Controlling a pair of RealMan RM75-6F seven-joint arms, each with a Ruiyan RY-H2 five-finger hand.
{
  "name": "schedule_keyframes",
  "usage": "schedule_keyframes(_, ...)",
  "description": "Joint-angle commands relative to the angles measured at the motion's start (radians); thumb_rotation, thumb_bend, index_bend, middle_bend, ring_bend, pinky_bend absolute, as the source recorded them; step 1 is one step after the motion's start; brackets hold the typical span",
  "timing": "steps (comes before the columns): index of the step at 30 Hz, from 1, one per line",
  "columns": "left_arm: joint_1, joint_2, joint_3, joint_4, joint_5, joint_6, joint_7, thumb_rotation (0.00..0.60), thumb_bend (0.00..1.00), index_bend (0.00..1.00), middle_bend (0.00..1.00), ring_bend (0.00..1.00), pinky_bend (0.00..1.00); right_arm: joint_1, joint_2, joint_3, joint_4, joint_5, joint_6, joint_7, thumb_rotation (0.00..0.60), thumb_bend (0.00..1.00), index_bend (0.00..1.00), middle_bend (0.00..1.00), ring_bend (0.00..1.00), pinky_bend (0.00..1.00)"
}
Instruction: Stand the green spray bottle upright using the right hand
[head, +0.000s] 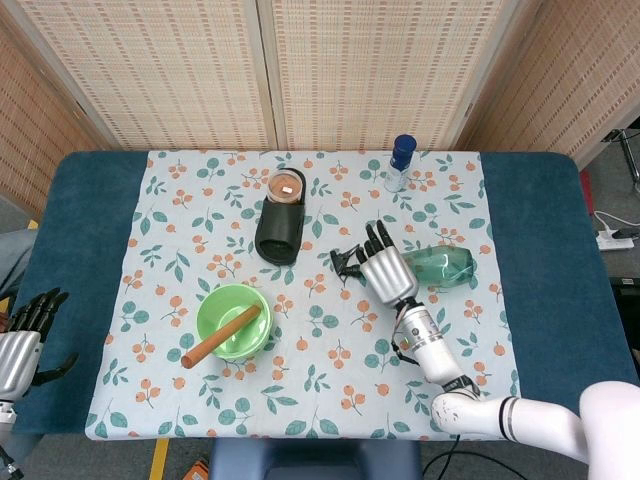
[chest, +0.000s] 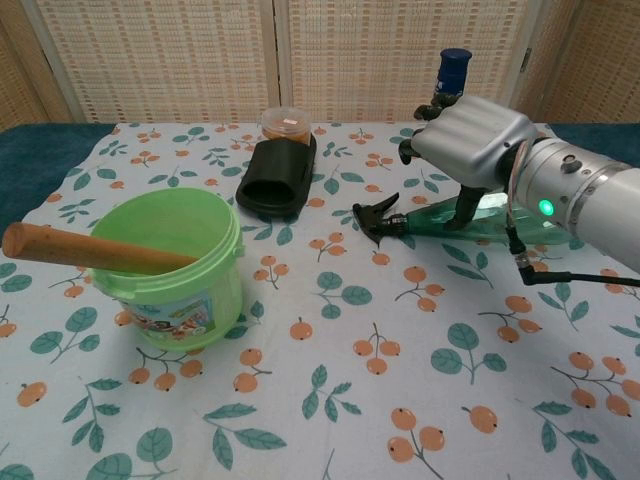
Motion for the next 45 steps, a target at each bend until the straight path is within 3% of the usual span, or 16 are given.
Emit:
schedule_keyframes(1,0.004,0.003,0.000,0.001,0.004,0.009,-0.014,0.600,0.25,0.07,0.00,0.00,0.11,0.036,-0.055,0.006,0.077,0.035,-0.001,0.024,0.600,0.00,0.26,0.25,0.01,0.03)
schedule_keyframes(16,-0.004,0.004,0.017,-0.003,0.031,0.002,-0.018,0.600,0.25,0.07,0.00,0.00,0.11,0.071,-0.176,0.006,0.274,0.119,0.037,0.066,0.600,0.00,0.34,0.29,0.06,0.03)
schedule_keyframes(45,-0.012,0.010,0.044,0.016,0.061,-0.014,-0.085,0.600,0.25,0.06,0.00,0.00,0.11,0.106,-0.325,-0.001,0.503,0.095,0.018,0.142,0.600,0.00,0.45,0.37,0.14,0.07)
